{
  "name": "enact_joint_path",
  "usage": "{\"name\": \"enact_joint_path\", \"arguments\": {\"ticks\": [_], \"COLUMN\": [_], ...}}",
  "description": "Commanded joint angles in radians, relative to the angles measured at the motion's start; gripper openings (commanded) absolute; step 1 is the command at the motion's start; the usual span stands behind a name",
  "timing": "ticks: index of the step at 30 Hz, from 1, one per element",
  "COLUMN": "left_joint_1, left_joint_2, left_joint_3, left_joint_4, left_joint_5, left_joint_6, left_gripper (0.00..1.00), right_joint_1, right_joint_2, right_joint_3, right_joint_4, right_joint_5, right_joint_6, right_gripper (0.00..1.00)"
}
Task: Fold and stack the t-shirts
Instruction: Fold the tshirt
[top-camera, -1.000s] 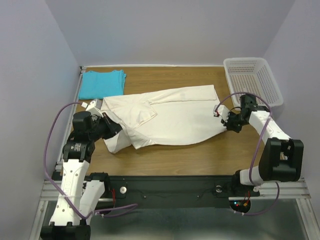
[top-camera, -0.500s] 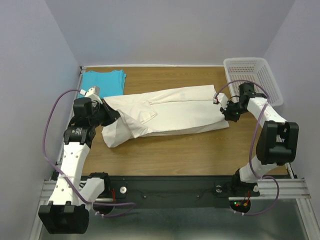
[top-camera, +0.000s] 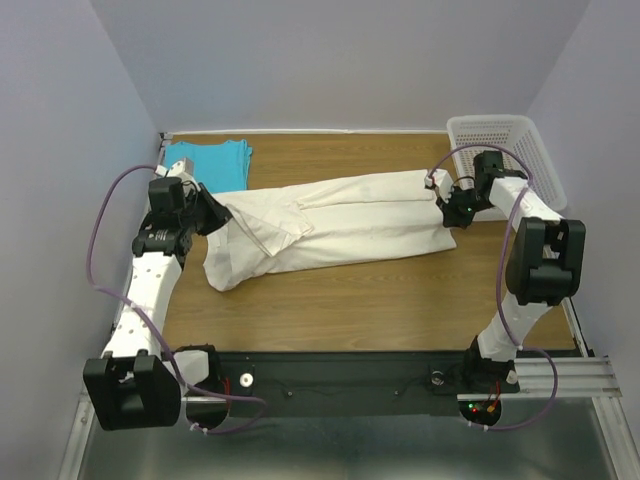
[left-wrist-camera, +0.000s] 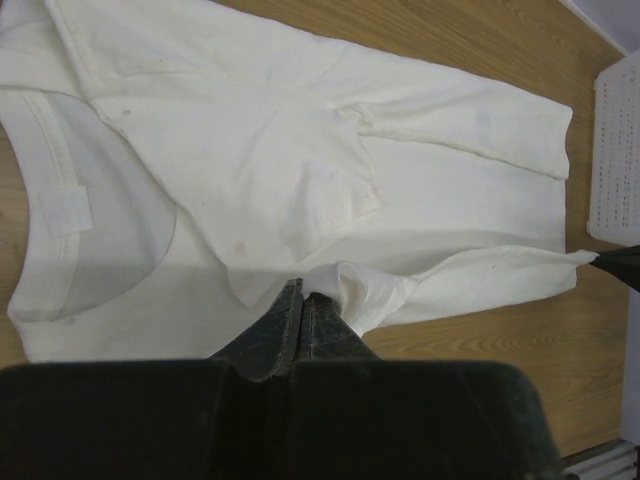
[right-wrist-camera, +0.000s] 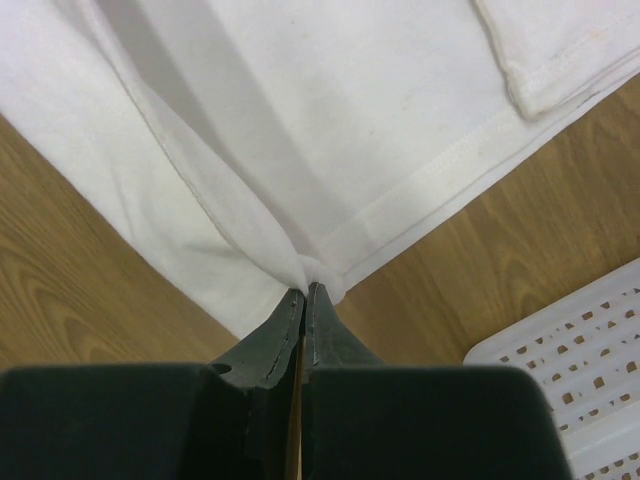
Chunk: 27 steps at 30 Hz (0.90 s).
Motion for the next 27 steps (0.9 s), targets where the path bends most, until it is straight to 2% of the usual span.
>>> {"name": "enact_joint_path", "arguments": {"ticks": [1,7,27], "left_joint_1": [0.009,0.01,0.012], "left_joint_2": [0.044,0.153,0.262], "left_joint_3": [0.066,0.102,0.136], "left_joint_4": [0.103,0.127,0.144], "left_joint_5": [0.006,0.018,0.02], "left_joint_6": [0.038,0.065,0.091], "left_gripper": [0.0,0.0,0.0], "right_joint_1": [-0.008,-0.008,-0.008], "right_joint_2": [0.024,0.055,0.09], "right_joint_3": [0.062,0.085,0.107], "right_joint_4": [0.007,0.007,0.02], "right_joint_5": [-0.032,-0.027,-0.023], "right_joint_6": [0.029,0.043,0.07], "right_gripper": [0.01,0.0,0.01]}}
